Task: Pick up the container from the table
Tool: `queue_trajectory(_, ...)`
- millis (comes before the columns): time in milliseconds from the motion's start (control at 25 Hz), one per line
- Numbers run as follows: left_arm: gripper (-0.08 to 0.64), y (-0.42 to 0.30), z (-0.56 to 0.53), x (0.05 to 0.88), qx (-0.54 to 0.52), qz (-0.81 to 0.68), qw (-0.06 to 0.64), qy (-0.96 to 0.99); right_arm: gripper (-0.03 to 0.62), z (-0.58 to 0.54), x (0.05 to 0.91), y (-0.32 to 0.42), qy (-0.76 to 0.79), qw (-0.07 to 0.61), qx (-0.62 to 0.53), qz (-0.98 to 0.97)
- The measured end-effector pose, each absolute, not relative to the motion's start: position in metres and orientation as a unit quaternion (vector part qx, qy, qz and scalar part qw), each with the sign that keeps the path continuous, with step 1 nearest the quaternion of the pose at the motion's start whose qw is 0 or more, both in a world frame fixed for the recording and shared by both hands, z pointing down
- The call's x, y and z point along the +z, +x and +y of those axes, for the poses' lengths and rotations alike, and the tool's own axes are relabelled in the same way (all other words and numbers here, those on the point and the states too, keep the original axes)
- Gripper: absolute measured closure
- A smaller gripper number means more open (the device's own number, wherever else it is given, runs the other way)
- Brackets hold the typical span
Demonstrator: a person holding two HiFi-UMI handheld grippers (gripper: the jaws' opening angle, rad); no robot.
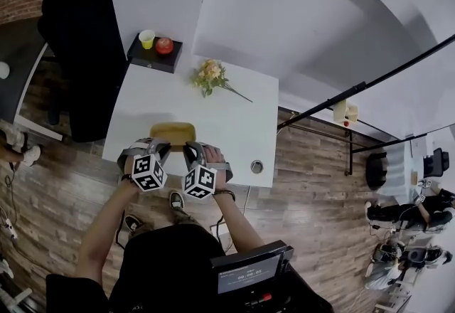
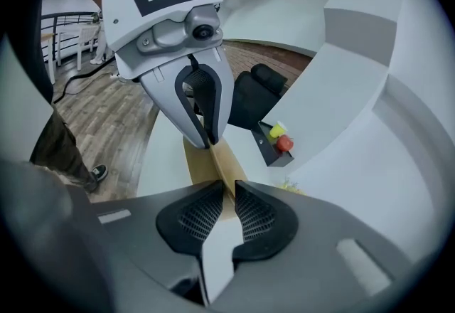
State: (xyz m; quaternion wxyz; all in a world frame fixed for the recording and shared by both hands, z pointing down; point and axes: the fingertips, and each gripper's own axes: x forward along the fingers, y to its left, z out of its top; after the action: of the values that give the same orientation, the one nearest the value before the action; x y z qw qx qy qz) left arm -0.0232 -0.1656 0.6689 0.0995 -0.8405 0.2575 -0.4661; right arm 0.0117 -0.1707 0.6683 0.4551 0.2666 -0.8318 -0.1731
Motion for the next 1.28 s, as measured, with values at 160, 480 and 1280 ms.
queue_trajectory(160, 0.529, -0.03, -0.169, 0.638, -0.455, 0.276, 0.126, -0.837, 0.526, -0.172, 0.637, 0.006, 0.283, 0.436, -0.192, -0.832)
queue_trajectory(480, 0.529, -0.035, -0.17, 0.565, -0.425, 0.324, 0.187, -0.824, 0.534, -0.17, 0.555, 0.0, 0.328, 0.382, -0.251, -0.827)
queue_trajectory(1280, 0.546, -0.05, -0.148, 0.425, -0.126, 0.417, 0.129, -0.891, 0.577, -0.132, 0.422, 0.014, 0.366, 0.054, -0.063, -0.927)
